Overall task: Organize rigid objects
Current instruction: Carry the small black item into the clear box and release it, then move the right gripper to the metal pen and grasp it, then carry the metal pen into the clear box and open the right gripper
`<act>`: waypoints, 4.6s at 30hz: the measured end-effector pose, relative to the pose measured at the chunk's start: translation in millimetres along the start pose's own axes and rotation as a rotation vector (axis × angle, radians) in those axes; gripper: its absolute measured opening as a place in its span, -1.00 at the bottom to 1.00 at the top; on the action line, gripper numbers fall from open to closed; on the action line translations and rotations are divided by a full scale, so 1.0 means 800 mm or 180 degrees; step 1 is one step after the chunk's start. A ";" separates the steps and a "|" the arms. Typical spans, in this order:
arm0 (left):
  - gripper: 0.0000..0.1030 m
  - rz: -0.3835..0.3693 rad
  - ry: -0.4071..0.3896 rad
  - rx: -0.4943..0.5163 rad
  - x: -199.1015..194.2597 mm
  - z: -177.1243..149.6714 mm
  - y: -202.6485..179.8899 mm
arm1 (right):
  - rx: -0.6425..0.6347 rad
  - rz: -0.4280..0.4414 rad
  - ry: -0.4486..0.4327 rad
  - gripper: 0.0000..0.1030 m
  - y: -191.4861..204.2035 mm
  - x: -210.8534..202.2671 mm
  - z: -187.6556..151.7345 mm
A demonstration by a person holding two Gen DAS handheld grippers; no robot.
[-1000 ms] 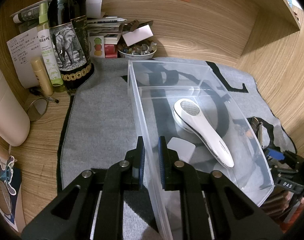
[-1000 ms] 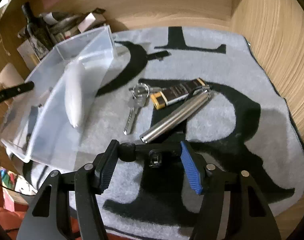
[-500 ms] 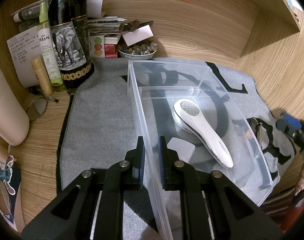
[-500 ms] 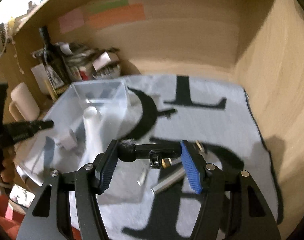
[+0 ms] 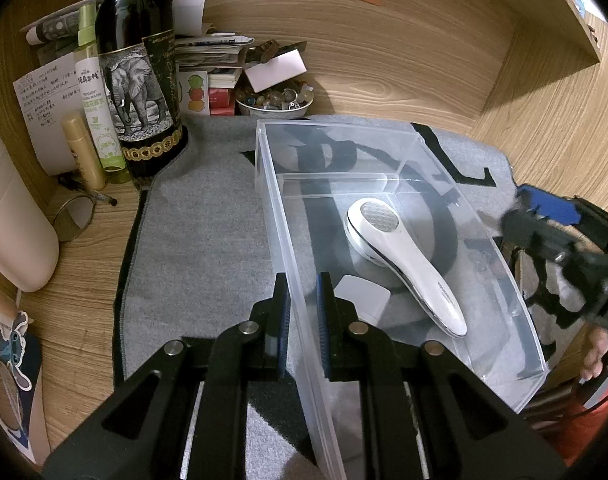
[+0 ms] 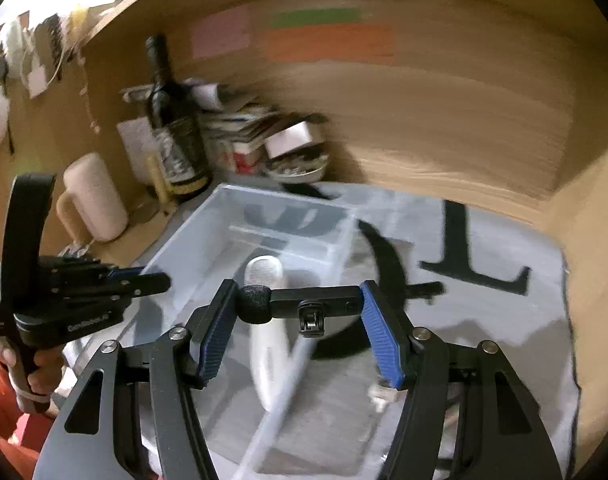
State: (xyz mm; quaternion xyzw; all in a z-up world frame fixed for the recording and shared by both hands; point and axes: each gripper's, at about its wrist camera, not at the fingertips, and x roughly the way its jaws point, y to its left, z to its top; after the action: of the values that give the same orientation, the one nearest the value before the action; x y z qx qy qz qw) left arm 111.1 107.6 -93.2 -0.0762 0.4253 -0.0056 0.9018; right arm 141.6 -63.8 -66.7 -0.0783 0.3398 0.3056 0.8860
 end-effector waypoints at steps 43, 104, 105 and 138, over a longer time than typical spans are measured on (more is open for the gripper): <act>-0.76 0.0002 -0.0007 0.0008 -0.001 -0.001 -0.001 | 0.0163 -0.0472 0.0040 0.23 -0.049 -0.035 -0.010; -0.76 0.0002 -0.0007 0.0012 -0.001 -0.002 -0.001 | 0.0274 -0.0302 -0.0453 -0.72 -0.045 -0.057 0.014; -0.76 0.0002 -0.0006 0.0011 -0.001 -0.002 -0.001 | 0.0230 -0.0263 -0.0436 -0.72 -0.038 -0.052 0.016; -0.76 0.0004 -0.0009 0.0019 0.000 -0.001 -0.001 | -0.0428 0.0206 0.0644 -0.72 0.046 0.070 -0.001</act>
State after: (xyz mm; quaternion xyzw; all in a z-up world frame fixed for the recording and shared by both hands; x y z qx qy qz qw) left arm 110.3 106.7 -93.5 -0.0733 0.4240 -0.0062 0.9027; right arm 151.6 -7.5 -101.1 -0.1569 0.4085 0.3466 0.8297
